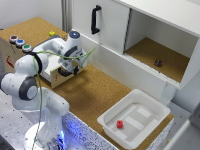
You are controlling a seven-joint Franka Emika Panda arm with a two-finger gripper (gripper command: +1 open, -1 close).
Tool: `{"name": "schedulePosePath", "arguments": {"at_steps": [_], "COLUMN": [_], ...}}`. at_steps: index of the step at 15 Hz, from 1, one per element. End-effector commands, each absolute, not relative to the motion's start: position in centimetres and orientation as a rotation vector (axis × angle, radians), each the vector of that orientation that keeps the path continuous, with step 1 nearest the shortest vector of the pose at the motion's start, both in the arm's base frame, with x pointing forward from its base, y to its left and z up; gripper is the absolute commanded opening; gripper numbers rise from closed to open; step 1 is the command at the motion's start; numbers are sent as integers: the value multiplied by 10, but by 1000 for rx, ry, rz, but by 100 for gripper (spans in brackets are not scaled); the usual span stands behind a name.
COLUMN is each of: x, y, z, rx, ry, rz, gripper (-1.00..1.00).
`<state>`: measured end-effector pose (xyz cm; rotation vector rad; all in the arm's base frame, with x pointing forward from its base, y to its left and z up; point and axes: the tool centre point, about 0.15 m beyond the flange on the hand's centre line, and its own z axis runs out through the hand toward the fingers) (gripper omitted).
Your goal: Lift the yellow block
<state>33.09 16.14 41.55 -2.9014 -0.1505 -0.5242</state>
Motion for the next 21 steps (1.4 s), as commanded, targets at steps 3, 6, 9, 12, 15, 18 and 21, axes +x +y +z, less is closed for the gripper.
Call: {"name": "schedulePosePath", "arguments": {"at_steps": [3, 6, 9, 12, 15, 18, 21], "x": [345, 369, 396, 431, 448, 441, 430], "y": [243, 283, 324, 370, 404, 436, 460], "z": [464, 469, 481, 488, 488, 484, 481], "rx": [-2989, -2911, -2836, -2754, -2677, -2619, -2523], "ry": [-429, -638, -852, -1109, -1280, -1470, -1687], "rz": [-608, -573, -549, -467, -366, -313, -286], "gripper": [100, 100, 100, 100, 100, 100, 100]}}
